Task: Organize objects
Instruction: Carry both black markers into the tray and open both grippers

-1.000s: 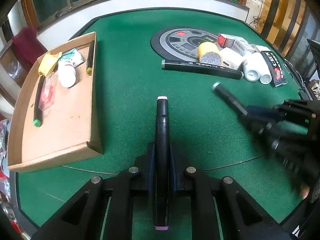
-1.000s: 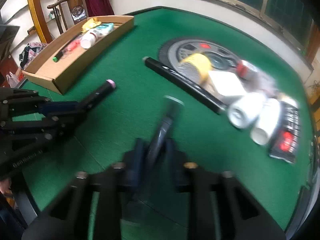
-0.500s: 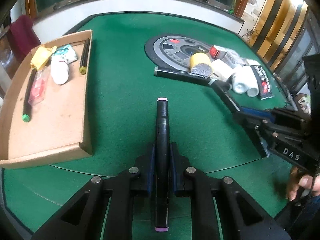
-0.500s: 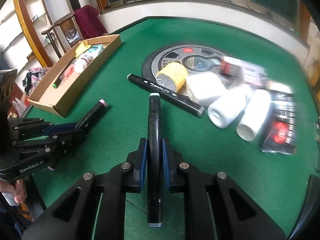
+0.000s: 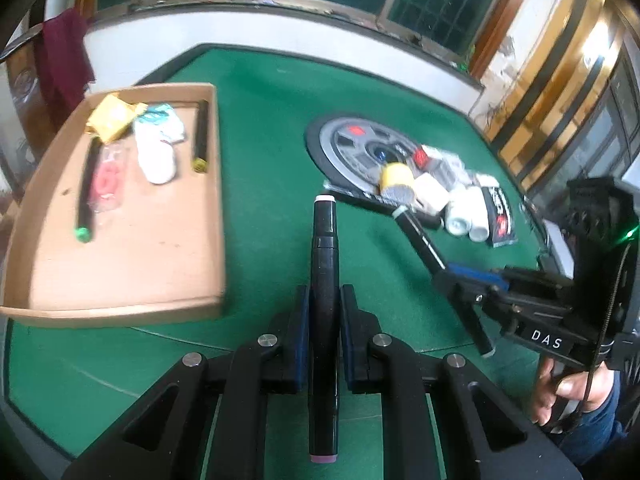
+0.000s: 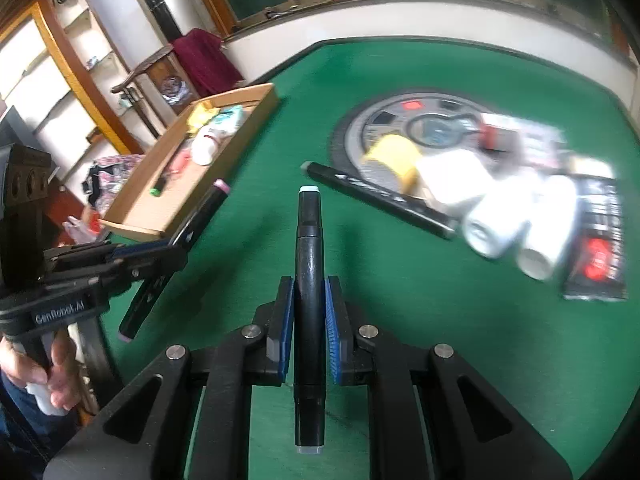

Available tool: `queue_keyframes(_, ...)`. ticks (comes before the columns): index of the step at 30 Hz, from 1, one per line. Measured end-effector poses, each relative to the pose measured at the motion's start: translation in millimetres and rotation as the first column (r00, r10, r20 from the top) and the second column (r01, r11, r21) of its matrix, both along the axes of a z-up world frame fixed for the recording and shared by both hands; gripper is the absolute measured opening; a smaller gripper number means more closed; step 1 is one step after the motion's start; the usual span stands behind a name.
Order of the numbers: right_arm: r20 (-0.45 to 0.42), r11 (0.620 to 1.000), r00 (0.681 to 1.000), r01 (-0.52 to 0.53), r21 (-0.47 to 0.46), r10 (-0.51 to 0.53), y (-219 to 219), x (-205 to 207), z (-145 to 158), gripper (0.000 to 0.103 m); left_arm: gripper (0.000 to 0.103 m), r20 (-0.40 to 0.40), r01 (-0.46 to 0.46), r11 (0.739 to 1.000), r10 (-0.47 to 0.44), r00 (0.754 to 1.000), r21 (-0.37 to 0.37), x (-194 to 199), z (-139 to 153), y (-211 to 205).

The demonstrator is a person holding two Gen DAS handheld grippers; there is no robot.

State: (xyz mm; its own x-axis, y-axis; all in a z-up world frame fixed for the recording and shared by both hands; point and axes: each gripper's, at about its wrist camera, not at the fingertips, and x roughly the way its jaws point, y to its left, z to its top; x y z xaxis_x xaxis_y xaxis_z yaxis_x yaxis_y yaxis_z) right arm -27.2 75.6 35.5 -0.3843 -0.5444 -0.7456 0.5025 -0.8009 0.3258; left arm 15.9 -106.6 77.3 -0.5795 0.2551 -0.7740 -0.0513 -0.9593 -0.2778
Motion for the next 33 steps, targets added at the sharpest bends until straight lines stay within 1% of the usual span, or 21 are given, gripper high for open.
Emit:
queue_keyframes(5,0.018,0.997,0.999,-0.047,-0.055,0.048,-26.2,-6.5,14.0,0.012,0.012,-0.04,-0.072,0.997,0.074,0.996,0.04,9.9,16.2,-33.8)
queue_keyframes(9,0.006,0.994,0.996,-0.089,-0.071,0.089,-57.8,-14.2,26.1,0.012,0.012,-0.061,-0.135,0.988,0.139,0.988,0.069,14.2,26.5,-66.6)
queue_keyframes(11,0.019,0.99,0.993,-0.111,-0.09,0.113,-75.4,-21.1,30.0,0.012,0.012,-0.067,-0.182,0.979,0.188,0.98,0.087,17.4,32.3,-88.1)
queue_keyframes(14,0.033,0.982,0.988,-0.147,-0.118,0.152,-103.5,-29.7,38.0,0.012,0.012,-0.065,-0.228,0.967,0.236,0.97,0.114,18.9,38.0,-117.7)
queue_keyframes(16,0.028,0.977,0.984,-0.173,-0.129,0.177,-126.3,-33.1,43.5,0.013,0.012,-0.066,-0.271,0.956,0.279,0.958,0.109,21.4,41.0,-138.5)
queue_keyframes(20,0.032,0.967,0.976,-0.208,-0.146,0.214,-166.9,-38.1,47.3,0.013,0.012,-0.066,-0.326,0.937,0.336,0.94,0.123,24.6,43.1,-176.4)
queue_keyframes(22,0.035,0.965,0.974,-0.216,-0.15,0.224,-185.7,-41.0,47.4,0.013,0.012,-0.066,-0.355,0.926,0.366,0.928,0.131,23.6,41.9,-191.5)
queue_keyframes(25,0.046,0.964,0.972,-0.222,-0.148,0.231,-206.8,-46.4,44.2,0.013,0.012,-0.051,-0.382,0.914,0.392,0.919,0.14,17.7,34.6,-208.7)
queue_keyframes(29,0.068,0.966,0.97,-0.223,-0.134,0.233,-225.9,-53.9,35.4,0.013,0.012,-0.018,-0.409,0.906,0.413,0.91,0.109,5.3,15.4,-224.3)
queue_keyframes(33,0.092,0.969,0.968,-0.225,-0.1,0.234,-243.7,-58.2,20.7,0.013,0.012,0.014,-0.427,0.9,0.428,0.904,0.081,-0.9,-6.4,-235.8)
